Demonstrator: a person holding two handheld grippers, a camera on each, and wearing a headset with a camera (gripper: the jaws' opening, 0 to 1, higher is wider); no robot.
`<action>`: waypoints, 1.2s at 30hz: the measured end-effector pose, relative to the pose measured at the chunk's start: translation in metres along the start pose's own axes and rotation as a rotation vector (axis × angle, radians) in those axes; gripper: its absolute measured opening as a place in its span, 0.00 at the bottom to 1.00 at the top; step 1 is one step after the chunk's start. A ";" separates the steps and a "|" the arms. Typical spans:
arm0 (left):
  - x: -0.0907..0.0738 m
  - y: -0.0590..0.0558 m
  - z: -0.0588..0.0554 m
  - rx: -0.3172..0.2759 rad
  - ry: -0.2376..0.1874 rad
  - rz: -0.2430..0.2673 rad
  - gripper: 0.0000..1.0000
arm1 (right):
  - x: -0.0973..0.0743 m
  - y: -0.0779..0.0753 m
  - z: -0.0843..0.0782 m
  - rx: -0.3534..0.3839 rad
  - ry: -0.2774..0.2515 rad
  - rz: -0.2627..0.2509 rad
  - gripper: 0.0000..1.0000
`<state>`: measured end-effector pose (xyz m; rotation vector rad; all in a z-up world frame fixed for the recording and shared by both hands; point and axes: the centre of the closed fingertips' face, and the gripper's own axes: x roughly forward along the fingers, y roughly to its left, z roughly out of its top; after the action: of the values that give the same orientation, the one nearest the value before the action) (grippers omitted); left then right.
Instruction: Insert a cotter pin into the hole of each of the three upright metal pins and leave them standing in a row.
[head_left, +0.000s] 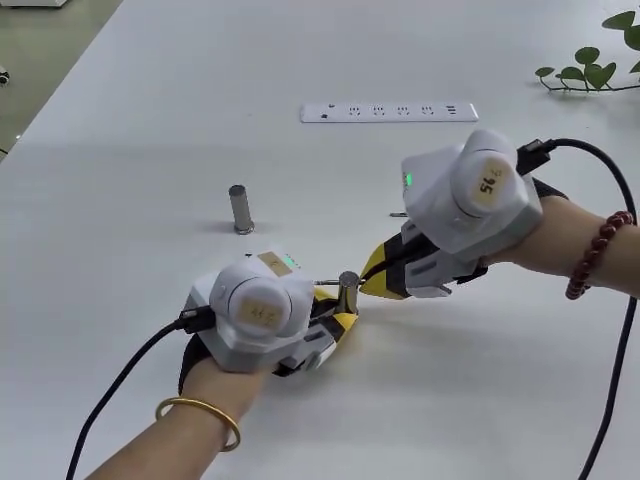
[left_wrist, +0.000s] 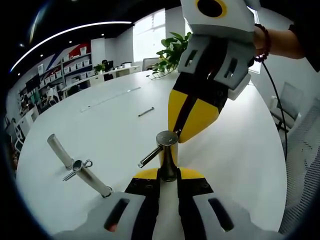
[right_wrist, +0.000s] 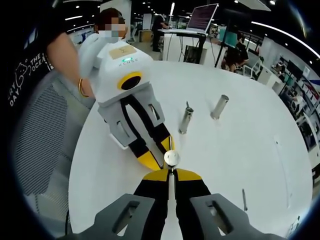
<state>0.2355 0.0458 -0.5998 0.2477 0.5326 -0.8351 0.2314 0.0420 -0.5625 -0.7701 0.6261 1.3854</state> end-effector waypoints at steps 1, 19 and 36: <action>0.000 0.000 0.000 0.000 0.000 0.000 0.11 | 0.000 0.000 0.000 0.000 0.000 0.000 0.00; 0.000 0.001 0.002 -0.024 0.000 0.002 0.11 | 0.001 0.001 0.000 0.057 0.000 0.000 0.00; -0.023 0.009 -0.003 -0.142 0.011 0.036 0.25 | 0.002 0.002 0.009 0.154 -0.062 -0.018 0.16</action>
<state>0.2289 0.0678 -0.5901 0.1318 0.5935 -0.7581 0.2294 0.0504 -0.5588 -0.6064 0.6678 1.3232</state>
